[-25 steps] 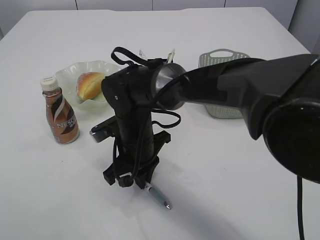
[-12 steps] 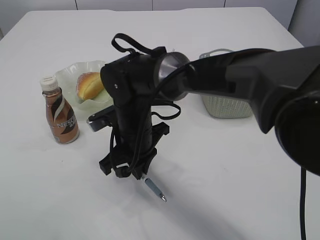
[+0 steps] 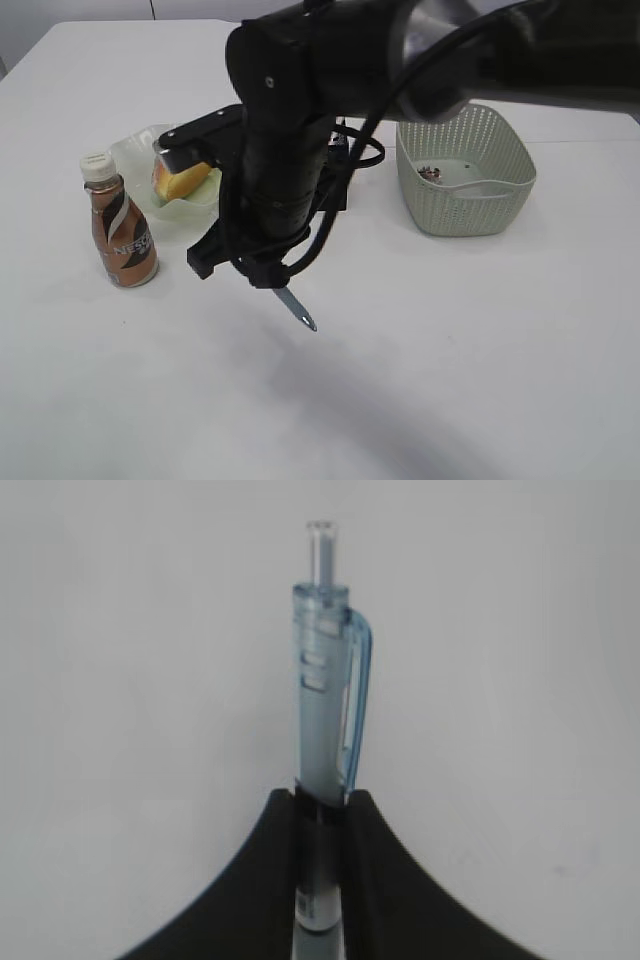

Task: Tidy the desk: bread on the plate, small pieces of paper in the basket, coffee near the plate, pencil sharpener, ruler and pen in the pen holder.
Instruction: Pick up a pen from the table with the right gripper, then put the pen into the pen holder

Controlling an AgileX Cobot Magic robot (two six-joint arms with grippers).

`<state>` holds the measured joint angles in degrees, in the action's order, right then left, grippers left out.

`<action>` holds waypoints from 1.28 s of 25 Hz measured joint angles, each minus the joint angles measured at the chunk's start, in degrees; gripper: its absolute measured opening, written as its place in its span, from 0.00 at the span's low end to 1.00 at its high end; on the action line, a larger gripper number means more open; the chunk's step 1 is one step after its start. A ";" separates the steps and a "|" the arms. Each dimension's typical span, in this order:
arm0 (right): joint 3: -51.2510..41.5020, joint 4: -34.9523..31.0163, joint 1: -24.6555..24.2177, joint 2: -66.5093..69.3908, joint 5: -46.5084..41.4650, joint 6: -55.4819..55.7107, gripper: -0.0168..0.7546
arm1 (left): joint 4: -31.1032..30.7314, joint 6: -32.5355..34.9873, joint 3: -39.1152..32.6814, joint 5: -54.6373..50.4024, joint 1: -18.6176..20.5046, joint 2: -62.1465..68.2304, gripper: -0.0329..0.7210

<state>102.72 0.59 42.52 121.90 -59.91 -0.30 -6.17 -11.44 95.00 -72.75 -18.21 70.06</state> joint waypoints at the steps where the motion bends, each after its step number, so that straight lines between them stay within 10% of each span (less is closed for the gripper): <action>1: -2.52 0.60 0.00 -2.02 2.66 0.00 0.12 | 0.00 0.00 0.00 0.00 0.00 0.00 0.45; 11: -28.21 13.32 -1.25 -22.34 36.90 4.45 0.12 | 0.00 0.00 0.00 0.00 0.00 0.00 0.45; 32: -29.91 11.62 -15.64 -19.27 80.48 5.70 0.12 | 1.87 0.00 0.00 0.00 0.00 0.00 0.45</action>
<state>72.81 12.22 26.88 102.63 20.57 5.39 -4.29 -11.44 95.00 -72.75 -18.21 70.06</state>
